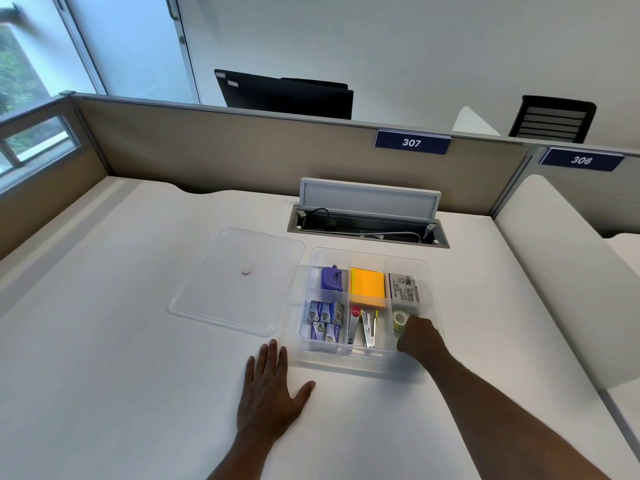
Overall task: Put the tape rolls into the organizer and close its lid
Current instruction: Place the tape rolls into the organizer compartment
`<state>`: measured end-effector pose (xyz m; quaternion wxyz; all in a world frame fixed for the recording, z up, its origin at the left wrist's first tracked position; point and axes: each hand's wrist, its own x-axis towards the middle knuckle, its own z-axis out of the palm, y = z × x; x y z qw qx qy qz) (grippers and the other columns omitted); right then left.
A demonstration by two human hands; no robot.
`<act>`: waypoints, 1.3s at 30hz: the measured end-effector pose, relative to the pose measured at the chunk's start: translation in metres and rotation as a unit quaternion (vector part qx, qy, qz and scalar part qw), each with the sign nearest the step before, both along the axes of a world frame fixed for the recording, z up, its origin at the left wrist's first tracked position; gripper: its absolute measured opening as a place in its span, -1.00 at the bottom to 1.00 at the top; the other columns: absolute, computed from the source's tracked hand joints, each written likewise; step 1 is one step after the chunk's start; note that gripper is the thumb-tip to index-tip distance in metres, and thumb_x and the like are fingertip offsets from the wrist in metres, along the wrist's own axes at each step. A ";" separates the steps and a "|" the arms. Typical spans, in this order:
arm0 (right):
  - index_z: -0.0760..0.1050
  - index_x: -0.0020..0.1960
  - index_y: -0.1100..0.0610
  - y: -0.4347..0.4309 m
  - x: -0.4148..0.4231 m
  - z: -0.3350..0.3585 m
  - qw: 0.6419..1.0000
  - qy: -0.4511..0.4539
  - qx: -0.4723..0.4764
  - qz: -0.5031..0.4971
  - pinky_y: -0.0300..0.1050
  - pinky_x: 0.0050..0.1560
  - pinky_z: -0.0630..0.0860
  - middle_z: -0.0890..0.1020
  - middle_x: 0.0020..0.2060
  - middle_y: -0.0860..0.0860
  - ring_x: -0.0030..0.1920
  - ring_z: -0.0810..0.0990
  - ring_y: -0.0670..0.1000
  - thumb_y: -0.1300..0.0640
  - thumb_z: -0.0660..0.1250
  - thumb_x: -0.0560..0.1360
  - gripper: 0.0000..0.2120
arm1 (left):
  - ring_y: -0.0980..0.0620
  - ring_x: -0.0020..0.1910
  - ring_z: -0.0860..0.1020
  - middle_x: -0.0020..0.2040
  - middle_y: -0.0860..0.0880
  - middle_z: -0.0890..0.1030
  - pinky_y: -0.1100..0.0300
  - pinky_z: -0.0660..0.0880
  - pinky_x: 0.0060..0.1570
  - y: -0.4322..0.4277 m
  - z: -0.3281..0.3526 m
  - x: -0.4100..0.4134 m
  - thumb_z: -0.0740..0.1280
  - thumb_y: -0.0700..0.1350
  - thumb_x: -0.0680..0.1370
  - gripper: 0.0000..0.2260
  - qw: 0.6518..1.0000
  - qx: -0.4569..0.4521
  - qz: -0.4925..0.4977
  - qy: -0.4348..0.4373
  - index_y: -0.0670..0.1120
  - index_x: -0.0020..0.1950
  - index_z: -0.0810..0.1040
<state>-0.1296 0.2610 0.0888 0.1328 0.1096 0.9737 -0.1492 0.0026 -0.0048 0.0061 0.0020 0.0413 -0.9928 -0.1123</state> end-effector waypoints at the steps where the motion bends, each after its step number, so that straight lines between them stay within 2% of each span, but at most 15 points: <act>1: 0.49 0.15 0.30 0.000 0.000 0.000 1.000 0.001 0.001 0.001 -0.01 0.08 0.57 0.62 0.11 0.22 0.11 0.62 0.24 0.24 0.37 0.35 -0.63 | -0.11 0.52 0.12 0.52 -0.15 0.20 -0.01 -0.10 0.45 0.000 0.000 0.000 0.03 0.41 0.46 -0.21 1.000 0.001 -0.001 0.001 -0.14 0.48 0.24; 6: 0.48 0.15 0.29 0.000 0.000 -0.001 1.000 0.000 0.002 0.008 -0.02 0.08 0.57 0.62 0.11 0.22 0.11 0.62 0.23 0.23 0.38 0.36 -0.62 | -0.12 0.51 0.15 0.51 -0.17 0.22 -0.01 -0.08 0.44 0.000 0.000 -0.001 0.06 0.40 0.46 -0.21 1.000 0.003 -0.002 0.006 -0.16 0.47 0.26; 9: 0.49 0.15 0.28 0.000 0.000 -0.001 1.000 -0.002 0.000 0.008 -0.04 0.07 0.57 0.63 0.09 0.20 0.10 0.63 0.22 0.23 0.40 0.35 -0.62 | -0.10 0.52 0.09 0.53 -0.15 0.17 -0.01 -0.11 0.45 0.000 -0.001 -0.001 0.01 0.42 0.46 -0.19 1.000 -0.003 0.000 0.005 -0.14 0.49 0.21; 14: 0.50 0.17 0.28 0.000 -0.003 0.002 0.999 -0.035 -0.005 0.022 -0.06 0.09 0.57 0.64 0.10 0.19 0.10 0.63 0.18 0.15 0.48 0.32 -0.54 | -0.09 0.53 0.04 0.55 -0.14 0.12 0.00 -0.15 0.46 0.000 -0.002 0.000 -0.03 0.43 0.46 -0.18 1.000 -0.004 0.001 0.006 -0.13 0.51 0.17; 16: 0.52 0.14 0.29 0.001 -0.007 0.005 0.999 -0.047 -0.009 0.021 -0.09 0.06 0.56 0.64 0.09 0.20 0.10 0.63 0.17 0.16 0.47 0.32 -0.57 | -0.10 0.53 0.06 0.54 -0.15 0.14 -0.01 -0.12 0.46 0.000 -0.001 0.000 -0.01 0.43 0.46 -0.19 1.000 0.000 0.000 0.008 -0.14 0.50 0.19; 19: 0.52 0.10 0.30 0.001 -0.015 0.011 1.000 -0.010 -0.022 -0.008 -0.12 0.03 0.55 0.64 0.08 0.21 0.11 0.62 0.18 0.20 0.41 0.36 -0.66 | -0.11 0.52 0.10 0.53 -0.15 0.18 -0.01 -0.11 0.45 0.000 -0.001 -0.001 0.01 0.42 0.46 -0.20 1.000 0.003 0.000 0.012 -0.14 0.48 0.22; 23: 0.49 0.14 0.32 -0.001 -0.021 0.015 0.997 0.060 -0.031 -0.023 -0.08 -0.01 0.58 0.63 0.09 0.25 0.08 0.63 0.23 0.19 0.36 0.41 -0.66 | -0.08 0.54 0.03 0.55 -0.13 0.11 0.00 -0.15 0.48 0.000 -0.002 0.000 -0.04 0.44 0.46 -0.18 1.000 0.001 0.000 0.009 -0.12 0.51 0.16; 28: 0.43 0.13 0.32 0.000 -0.018 0.006 0.997 0.054 -0.044 0.046 -0.04 -0.02 0.56 0.59 0.08 0.26 0.05 0.61 0.22 0.16 0.41 0.40 -0.62 | -0.11 0.52 0.09 0.53 -0.15 0.17 0.03 -0.18 0.46 0.000 0.001 0.000 0.02 0.42 0.46 -0.20 1.000 0.008 -0.002 0.011 -0.14 0.49 0.22; 32: 0.40 0.16 0.30 0.005 -0.012 -0.003 0.993 0.071 -0.051 0.080 0.00 0.09 0.54 0.59 0.11 0.23 0.12 0.58 0.19 0.10 0.46 0.40 -0.55 | -0.11 0.52 0.09 0.53 -0.15 0.16 0.02 -0.16 0.45 0.001 0.001 0.000 0.04 0.41 0.47 -0.21 1.000 0.009 -0.003 0.012 -0.14 0.49 0.21; 39: 0.40 0.19 0.27 0.004 -0.009 -0.007 0.993 0.093 -0.031 0.067 0.03 0.09 0.55 0.57 0.11 0.21 0.10 0.58 0.19 0.01 0.41 0.44 -0.54 | -0.11 0.53 0.07 0.54 -0.14 0.15 -0.01 -0.12 0.45 0.001 0.001 0.000 0.03 0.41 0.47 -0.20 1.000 0.001 -0.002 0.010 -0.13 0.50 0.20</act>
